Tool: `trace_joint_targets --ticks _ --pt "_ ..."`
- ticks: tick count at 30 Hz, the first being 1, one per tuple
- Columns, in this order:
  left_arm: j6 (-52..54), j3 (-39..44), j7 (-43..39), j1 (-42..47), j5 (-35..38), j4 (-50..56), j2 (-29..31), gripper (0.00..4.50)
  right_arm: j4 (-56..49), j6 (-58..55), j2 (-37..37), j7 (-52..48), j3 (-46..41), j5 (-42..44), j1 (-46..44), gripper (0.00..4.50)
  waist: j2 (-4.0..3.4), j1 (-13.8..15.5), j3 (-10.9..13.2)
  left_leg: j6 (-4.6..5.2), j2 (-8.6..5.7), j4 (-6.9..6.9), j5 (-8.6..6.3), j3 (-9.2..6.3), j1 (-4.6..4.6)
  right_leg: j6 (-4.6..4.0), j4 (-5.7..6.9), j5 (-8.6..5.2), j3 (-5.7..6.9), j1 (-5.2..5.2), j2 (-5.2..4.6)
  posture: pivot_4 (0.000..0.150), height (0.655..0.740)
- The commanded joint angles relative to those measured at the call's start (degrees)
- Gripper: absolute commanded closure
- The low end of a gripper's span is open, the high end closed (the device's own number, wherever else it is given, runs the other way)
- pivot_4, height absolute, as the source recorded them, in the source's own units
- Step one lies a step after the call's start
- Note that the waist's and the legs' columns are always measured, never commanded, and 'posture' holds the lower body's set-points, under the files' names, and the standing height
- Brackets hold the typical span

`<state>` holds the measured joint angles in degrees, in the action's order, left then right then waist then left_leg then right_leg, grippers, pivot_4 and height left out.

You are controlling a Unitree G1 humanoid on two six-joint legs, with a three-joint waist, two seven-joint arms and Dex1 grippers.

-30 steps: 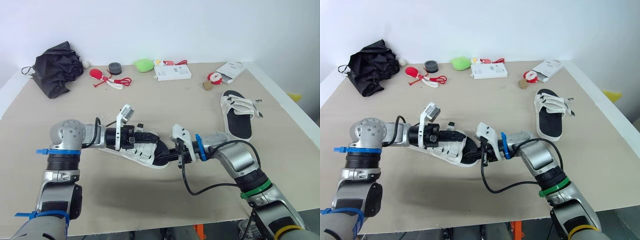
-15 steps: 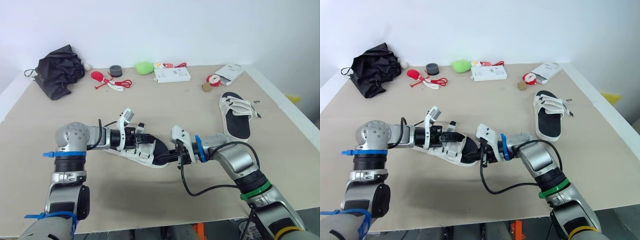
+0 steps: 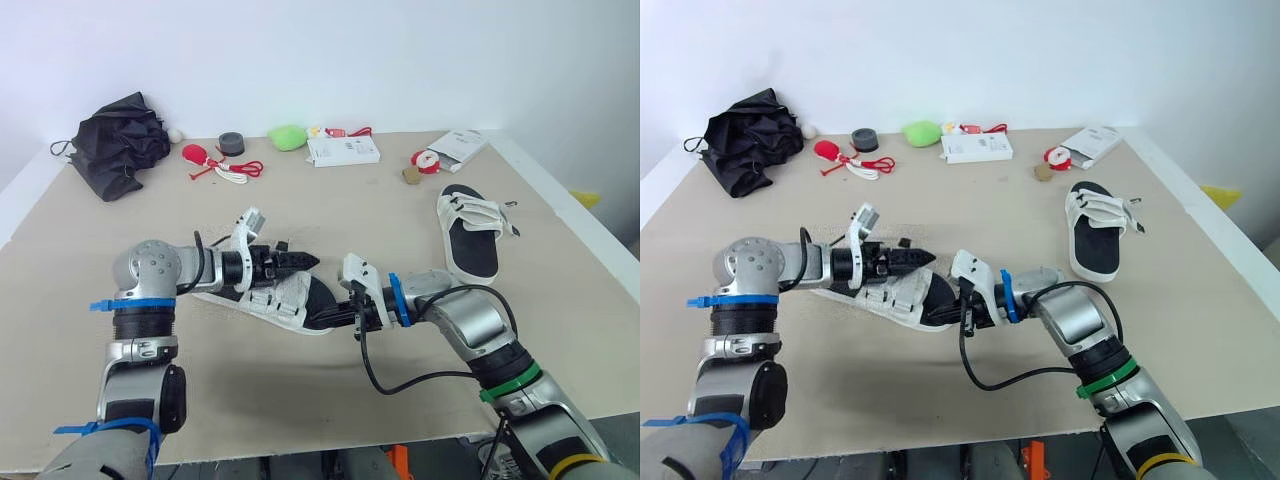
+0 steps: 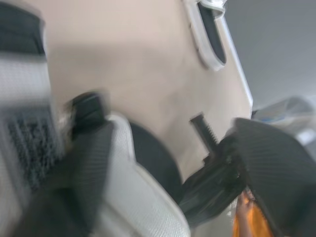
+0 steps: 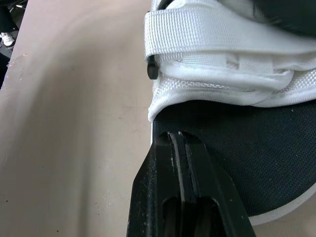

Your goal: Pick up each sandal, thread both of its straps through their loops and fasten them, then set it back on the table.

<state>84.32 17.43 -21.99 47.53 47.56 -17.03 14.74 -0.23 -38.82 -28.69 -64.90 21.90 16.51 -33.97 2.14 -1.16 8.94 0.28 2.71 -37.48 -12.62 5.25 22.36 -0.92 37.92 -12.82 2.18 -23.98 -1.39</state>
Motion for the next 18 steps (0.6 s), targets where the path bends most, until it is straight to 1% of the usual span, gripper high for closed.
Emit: trace_joint_targets --ticks 1,7,10,14,18 --pt "-2.1 5.5 7.1 1.5 -4.1 -7.2 -0.4 0.17 1.0 -0.6 0.0 -0.4 1.5 -0.8 0.4 4.5 0.01 -0.1 0.0 0.0 0.0 0.02 0.0 0.0 0.0 0.0 0.0 0.0 -0.02 -0.02 0.01 0.15 0.74" --pt "-5.2 10.1 11.8 4.7 -5.4 -13.3 -1.6 0.17 1.4 -0.2 0.1 -0.7 1.5 -1.0 0.2 4.5 0.04 -0.2 0.0 -0.11 0.0 0.18 -0.06 0.0 0.09 -0.09 0.0 -0.12 -0.05 -0.16 0.06 0.15 0.74" --pt "-6.7 13.3 11.4 7.4 -3.1 -14.8 -2.1 0.17 1.3 -0.3 0.1 -0.9 1.2 -1.0 0.1 4.5 0.09 -0.2 0.1 -0.19 0.01 0.19 -0.11 0.02 0.12 -0.08 -0.01 -0.15 -0.07 -0.21 0.06 0.15 0.74" --pt "-5.1 14.3 4.3 9.2 1.9 -12.6 -1.2 0.17 0.6 -1.5 0.0 -1.3 -1.3 1.2 -0.8 4.5 0.29 -0.2 0.2 -0.33 0.03 0.23 -0.04 0.01 0.21 -0.09 -0.01 -0.15 -0.03 -0.32 0.07 0.15 0.74" --pt "-8.6 7.2 -8.4 5.6 2.7 -3.2 2.8 0.17 -0.9 -3.8 -0.4 -1.8 -5.9 5.3 -2.3 4.5 0.44 -0.2 0.5 -0.55 0.02 0.24 0.07 -0.04 0.55 -0.12 -0.01 -0.12 0.02 -0.64 0.06 0.15 0.74"
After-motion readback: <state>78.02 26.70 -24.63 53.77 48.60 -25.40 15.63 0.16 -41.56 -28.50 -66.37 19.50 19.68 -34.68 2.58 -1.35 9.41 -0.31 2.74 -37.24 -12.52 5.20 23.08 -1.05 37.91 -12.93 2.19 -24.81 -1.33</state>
